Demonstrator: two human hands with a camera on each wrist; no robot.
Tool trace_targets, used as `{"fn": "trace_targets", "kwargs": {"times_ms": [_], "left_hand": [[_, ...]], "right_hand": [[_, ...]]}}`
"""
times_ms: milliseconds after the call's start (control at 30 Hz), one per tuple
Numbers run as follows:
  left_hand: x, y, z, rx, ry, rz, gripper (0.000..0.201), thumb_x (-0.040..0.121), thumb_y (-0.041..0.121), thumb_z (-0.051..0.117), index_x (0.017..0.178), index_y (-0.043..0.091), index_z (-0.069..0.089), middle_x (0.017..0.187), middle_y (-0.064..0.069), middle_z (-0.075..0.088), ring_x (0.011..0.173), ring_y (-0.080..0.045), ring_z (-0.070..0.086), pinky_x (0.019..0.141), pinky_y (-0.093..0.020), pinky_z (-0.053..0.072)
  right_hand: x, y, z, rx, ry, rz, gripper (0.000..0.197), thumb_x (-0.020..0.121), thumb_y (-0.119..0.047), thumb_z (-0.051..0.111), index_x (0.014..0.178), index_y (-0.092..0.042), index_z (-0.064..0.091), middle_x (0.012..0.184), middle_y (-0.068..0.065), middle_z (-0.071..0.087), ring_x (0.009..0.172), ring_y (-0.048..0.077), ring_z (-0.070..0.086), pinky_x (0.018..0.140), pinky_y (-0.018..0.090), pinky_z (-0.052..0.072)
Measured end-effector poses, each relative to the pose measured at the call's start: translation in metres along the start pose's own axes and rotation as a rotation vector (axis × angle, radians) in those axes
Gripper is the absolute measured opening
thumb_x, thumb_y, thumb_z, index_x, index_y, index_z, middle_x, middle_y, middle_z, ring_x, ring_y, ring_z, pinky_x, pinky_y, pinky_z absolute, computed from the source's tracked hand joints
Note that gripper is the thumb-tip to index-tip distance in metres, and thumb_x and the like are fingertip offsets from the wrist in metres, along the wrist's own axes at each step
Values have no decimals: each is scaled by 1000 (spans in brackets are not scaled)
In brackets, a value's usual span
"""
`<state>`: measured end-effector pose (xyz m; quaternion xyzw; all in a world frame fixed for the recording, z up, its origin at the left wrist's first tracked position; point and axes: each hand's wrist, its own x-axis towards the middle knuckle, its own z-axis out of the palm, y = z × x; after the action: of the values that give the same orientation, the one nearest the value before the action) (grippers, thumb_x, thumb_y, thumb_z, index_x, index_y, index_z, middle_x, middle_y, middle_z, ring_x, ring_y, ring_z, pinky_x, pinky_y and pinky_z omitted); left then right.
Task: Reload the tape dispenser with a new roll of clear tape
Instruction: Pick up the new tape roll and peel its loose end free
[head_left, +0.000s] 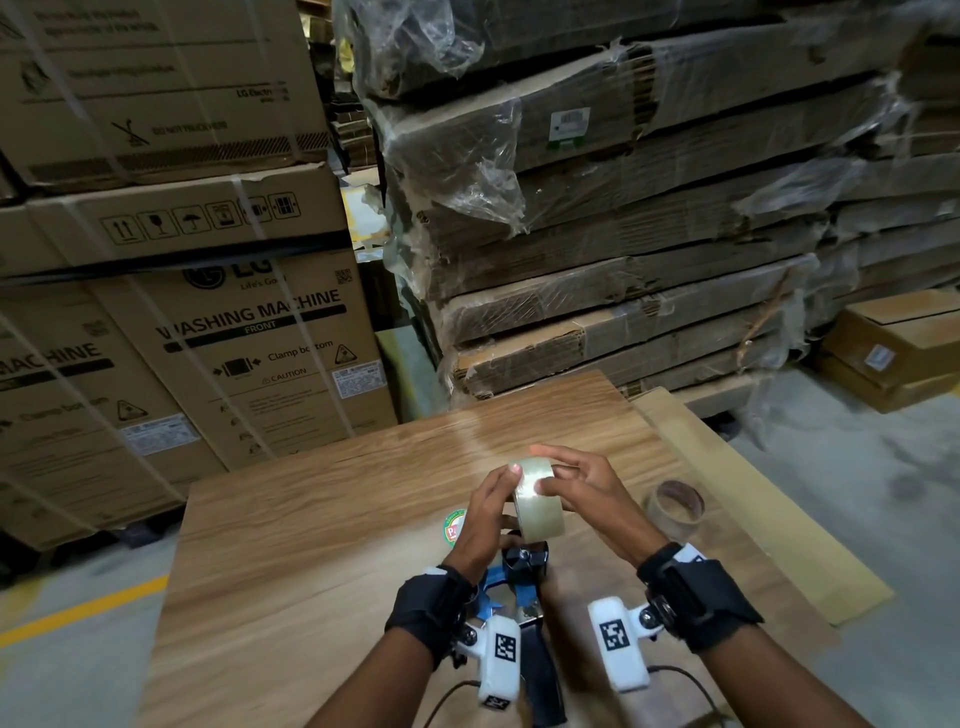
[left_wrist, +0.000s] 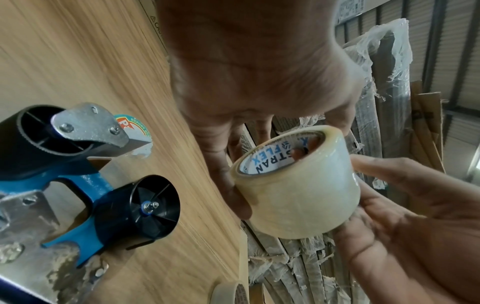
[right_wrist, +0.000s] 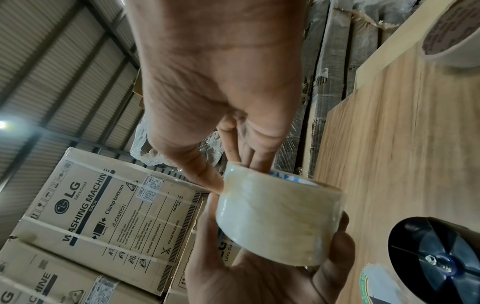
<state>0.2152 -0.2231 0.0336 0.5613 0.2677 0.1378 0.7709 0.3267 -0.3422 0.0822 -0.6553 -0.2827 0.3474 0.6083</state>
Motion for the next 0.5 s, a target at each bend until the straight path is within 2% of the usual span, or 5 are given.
{"fn": "trace_targets", "kwargs": {"times_ms": [67, 167, 333, 400, 500], "left_hand": [[-2, 2, 1, 2, -5, -21, 46, 89, 60, 59, 114, 24, 68, 114, -21, 65, 90, -34, 65, 87, -65, 52], [-3, 8, 2, -34, -67, -37, 53, 80, 55, 68, 122, 23, 64, 115, -11, 66, 97, -30, 64, 87, -57, 55], [-3, 9, -3, -63, -176, 13, 55, 82, 24, 73, 133, 29, 54, 115, -14, 66, 102, -27, 63, 89, -61, 52], [-4, 9, -3, -48, -176, 14, 54, 82, 23, 73, 132, 30, 55, 117, -17, 64, 102, -29, 64, 87, -59, 53], [-7, 9, 1, 1, -156, 21, 48, 84, 32, 72, 130, 31, 56, 113, -15, 66, 97, -28, 65, 83, -61, 55]], "right_hand": [[-1, 0, -1, 24, 23, -7, 46, 85, -2, 71, 125, -23, 70, 103, 9, 80, 102, 28, 75, 91, 42, 60], [-1, 1, 1, 35, 80, -28, 41, 83, -3, 74, 120, -21, 73, 97, 9, 81, 97, 27, 76, 86, 40, 61], [3, 7, 3, 66, 198, -19, 25, 84, -6, 73, 107, -16, 79, 92, 14, 80, 94, 39, 75, 85, 49, 60], [4, 7, 3, 55, 228, -33, 18, 85, -10, 73, 101, -15, 80, 93, 11, 80, 93, 37, 76, 80, 45, 60], [4, 6, 3, 46, 270, -59, 11, 88, -12, 73, 95, -12, 81, 93, 5, 81, 86, 22, 76, 73, 34, 59]]}}
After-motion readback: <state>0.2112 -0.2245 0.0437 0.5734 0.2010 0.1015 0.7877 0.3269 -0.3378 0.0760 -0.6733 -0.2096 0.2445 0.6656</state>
